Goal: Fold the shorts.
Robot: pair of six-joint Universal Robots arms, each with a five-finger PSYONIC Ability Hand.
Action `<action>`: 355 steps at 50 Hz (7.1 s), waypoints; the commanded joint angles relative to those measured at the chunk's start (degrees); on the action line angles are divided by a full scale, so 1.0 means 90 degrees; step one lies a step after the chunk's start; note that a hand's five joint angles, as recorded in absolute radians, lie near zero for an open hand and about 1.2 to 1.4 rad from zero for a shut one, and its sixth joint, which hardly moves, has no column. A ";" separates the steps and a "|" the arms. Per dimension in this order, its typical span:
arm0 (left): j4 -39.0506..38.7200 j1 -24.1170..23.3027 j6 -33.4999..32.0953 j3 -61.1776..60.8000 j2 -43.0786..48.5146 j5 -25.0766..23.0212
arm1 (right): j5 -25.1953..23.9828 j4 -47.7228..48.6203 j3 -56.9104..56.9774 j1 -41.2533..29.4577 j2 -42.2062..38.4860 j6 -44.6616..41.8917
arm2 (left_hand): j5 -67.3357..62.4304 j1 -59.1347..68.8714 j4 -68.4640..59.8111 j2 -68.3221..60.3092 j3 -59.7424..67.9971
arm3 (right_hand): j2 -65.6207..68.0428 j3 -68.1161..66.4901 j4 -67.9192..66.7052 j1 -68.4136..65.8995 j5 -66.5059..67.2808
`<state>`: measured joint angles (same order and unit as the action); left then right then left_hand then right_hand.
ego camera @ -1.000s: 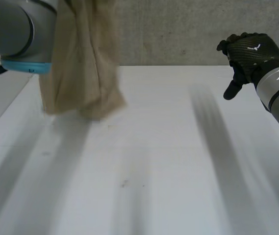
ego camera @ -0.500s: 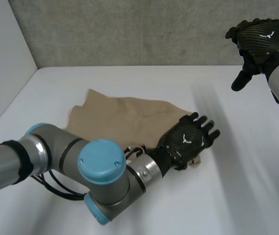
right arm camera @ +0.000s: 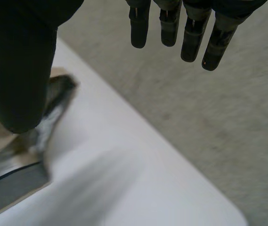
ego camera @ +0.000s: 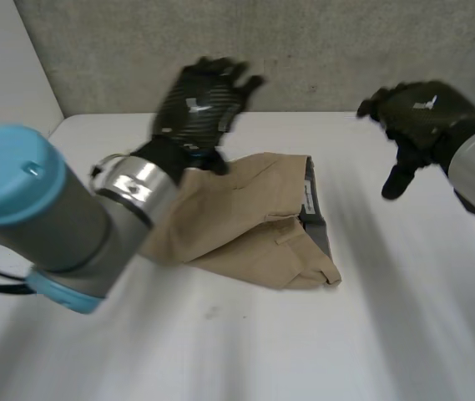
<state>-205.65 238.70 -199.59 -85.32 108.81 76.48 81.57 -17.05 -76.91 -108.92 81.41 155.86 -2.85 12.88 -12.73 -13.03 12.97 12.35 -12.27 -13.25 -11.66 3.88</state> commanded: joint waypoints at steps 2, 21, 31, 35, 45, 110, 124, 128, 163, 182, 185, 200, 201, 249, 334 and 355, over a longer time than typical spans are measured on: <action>0.1638 0.1055 0.0506 -0.0373 -0.0049 0.0213 | -0.0382 0.0077 -0.1004 -0.0426 -0.0071 -0.0091 | -0.0548 0.0544 -0.0562 -0.0528 0.0534 | 0.1092 -0.1101 -0.0992 -0.1168 0.0922; 0.1797 0.1789 0.0438 -0.0667 0.1024 0.0672 | -0.0294 0.1972 -0.2333 -0.1335 -0.1096 -0.0355 | -0.0995 0.0992 -0.1009 -0.0975 0.0982 | 0.1992 -0.2001 -0.1892 -0.2068 0.1822; 0.0975 0.1789 0.0409 -0.0462 0.1493 0.0692 | 0.0232 0.3046 -0.2265 -0.1364 -0.1769 -0.0569 | -0.1912 0.1909 -0.1926 -0.1892 0.1899 | 0.2029 -0.2037 -0.1928 -0.2105 0.1858; 0.0985 0.1789 0.0234 -0.0296 0.1747 0.0702 | 0.0525 0.3300 -0.2235 -0.1364 -0.2023 -0.0862 | -0.2043 0.2039 -0.2057 -0.2023 0.2029 | 0.2327 -0.2335 -0.2226 -0.2403 0.2156; 0.1034 0.1711 -0.0470 -0.0110 0.2021 0.0653 | 0.0614 0.3769 -0.2323 -0.1276 -0.2014 -0.1048 | -0.6431 0.6428 -0.6445 -0.6411 0.6418 | 0.7517 -0.7526 -0.7417 -0.7593 0.7347; 0.2285 0.0177 0.1102 -0.1643 -0.0021 0.0731 | 0.1873 0.1327 0.2510 -0.0202 -0.3400 0.1510 | -0.3466 0.3462 -0.3480 -0.3446 0.3452 | 0.7517 -0.7526 -0.7417 -0.7593 0.7347; 0.1082 0.0167 0.1014 -0.0287 0.1542 0.1854 | 0.1796 0.1435 0.2394 0.0179 -0.3674 0.1500 | -0.3015 0.3012 -0.3029 -0.2995 0.3002 | 0.7517 -0.7526 -0.7417 -0.7593 0.7347; 0.1131 0.0177 0.1044 0.0114 0.1874 0.1844 | 0.1776 0.1465 0.2238 0.0169 -0.3664 0.1510 | -0.3015 0.3012 -0.3029 -0.2995 0.3002 | 0.7517 -0.7526 -0.7417 -0.7593 0.7347; 0.1248 -0.0155 0.1083 0.2526 0.3720 0.1063 | 0.1600 0.1513 0.1847 0.0179 -0.3606 0.1501 | -0.2958 0.2955 -0.2972 -0.2938 0.2945 | 0.7517 -0.7526 -0.7417 -0.7593 0.7347; 0.1502 -0.0048 0.1014 0.3035 0.3966 0.1112 | 0.1395 0.1562 0.1535 0.0325 -0.3108 0.1559 | -0.7461 0.7458 -0.7475 -0.7441 0.7447 | 0.7517 -0.7526 -0.7417 -0.7593 0.7347; 0.1542 0.0001 0.1024 0.2733 0.3137 0.1238 | 0.1308 0.1562 0.1359 0.0325 -0.2748 0.1559 | -0.7461 0.7458 -0.7475 -0.7441 0.7447 | 0.7517 -0.7526 -0.7417 -0.7593 0.7347; 0.3004 0.0226 0.1024 0.1541 -0.0907 0.1083 | 0.0556 0.0743 0.1115 0.0248 -0.0249 0.0321 | -0.7461 0.7458 -0.7475 -0.7441 0.7447 | 0.7517 -0.7526 -0.7417 -0.7593 0.7347; 0.3122 0.0245 0.1024 0.1541 -0.0986 0.1044 | 0.0555 0.0742 0.1114 0.0247 -0.0247 0.0319 | -0.7461 0.7458 -0.7475 -0.7441 0.7447 | 0.7517 -0.7526 -0.7417 -0.7593 0.7347; -0.0401 0.1681 0.1444 0.3340 0.0167 0.1590 | 0.1474 0.5654 0.2846 -0.0690 -0.1628 -0.1323 | -0.7461 0.7458 -0.7475 -0.7441 0.7447 | 0.7517 -0.7526 -0.7417 -0.7593 0.7347; 0.1522 0.1339 0.0526 -0.2667 -0.1982 0.0555 | -0.0353 0.3096 -0.2675 0.0130 -0.0286 0.0553 | -0.2042 0.2039 -0.2056 -0.2022 0.2029 | 0.1300 -0.1309 -0.1200 -0.1376 0.1130; 0.2802 0.1749 -0.0607 -0.4153 -0.2589 0.0125 | -0.0363 0.3066 -0.2665 0.0072 -0.0666 0.0495 | -0.3073 0.3069 -0.3087 -0.3053 0.3059 | 0.1337 -0.1346 -0.1237 -0.1413 0.1167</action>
<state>-182.01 252.43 -203.77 -120.87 83.89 77.76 78.29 10.35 -100.81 -107.95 77.01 160.45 -26.83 37.32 -37.21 -37.09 36.98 25.00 -24.54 -23.36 -21.79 13.33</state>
